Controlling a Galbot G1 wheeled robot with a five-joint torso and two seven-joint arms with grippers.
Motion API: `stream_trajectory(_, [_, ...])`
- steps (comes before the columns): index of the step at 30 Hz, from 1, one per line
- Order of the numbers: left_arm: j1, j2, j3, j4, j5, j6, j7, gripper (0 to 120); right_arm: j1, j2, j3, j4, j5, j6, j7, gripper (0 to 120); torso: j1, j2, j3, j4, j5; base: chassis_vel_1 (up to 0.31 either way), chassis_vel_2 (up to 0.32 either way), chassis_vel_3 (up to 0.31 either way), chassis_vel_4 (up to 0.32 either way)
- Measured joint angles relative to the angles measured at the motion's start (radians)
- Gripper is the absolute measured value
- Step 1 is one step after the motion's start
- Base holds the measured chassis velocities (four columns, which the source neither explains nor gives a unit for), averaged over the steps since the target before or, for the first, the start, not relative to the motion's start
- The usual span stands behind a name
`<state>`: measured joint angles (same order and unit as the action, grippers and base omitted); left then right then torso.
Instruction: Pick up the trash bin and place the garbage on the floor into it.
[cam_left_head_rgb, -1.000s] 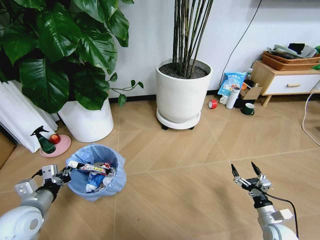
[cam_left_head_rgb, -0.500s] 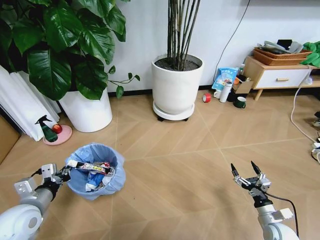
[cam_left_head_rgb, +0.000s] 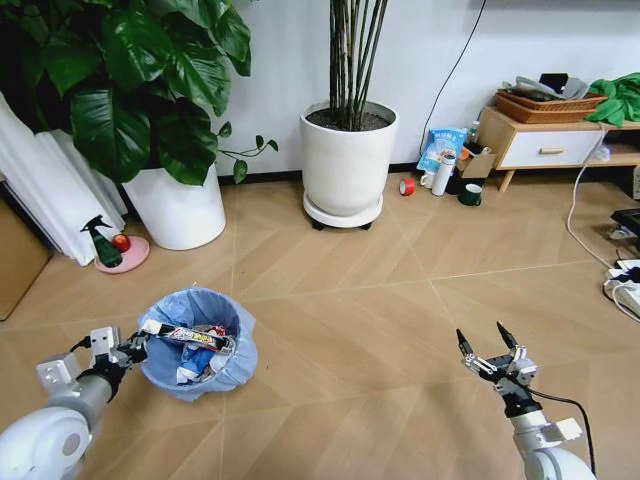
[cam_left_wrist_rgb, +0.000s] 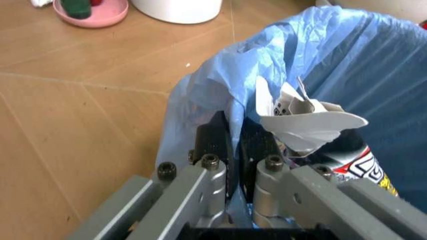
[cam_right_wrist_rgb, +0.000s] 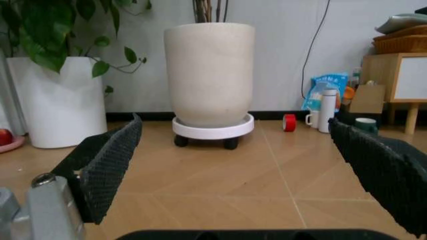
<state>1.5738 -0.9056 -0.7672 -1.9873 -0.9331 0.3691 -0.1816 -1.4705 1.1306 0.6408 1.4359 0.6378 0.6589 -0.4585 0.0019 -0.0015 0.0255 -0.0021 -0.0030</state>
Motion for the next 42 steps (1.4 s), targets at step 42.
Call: stream_trajectory(42, [-0.037,0.015,0.018,0.014,-0.03,0.008,-0.021,0,0.014,0.004,-0.006,-0.004,0.024,-0.001,-0.019,100,0.0,0.0,0.0,-0.0002,-0.0003,0.125,-0.176,-0.125,0.179])
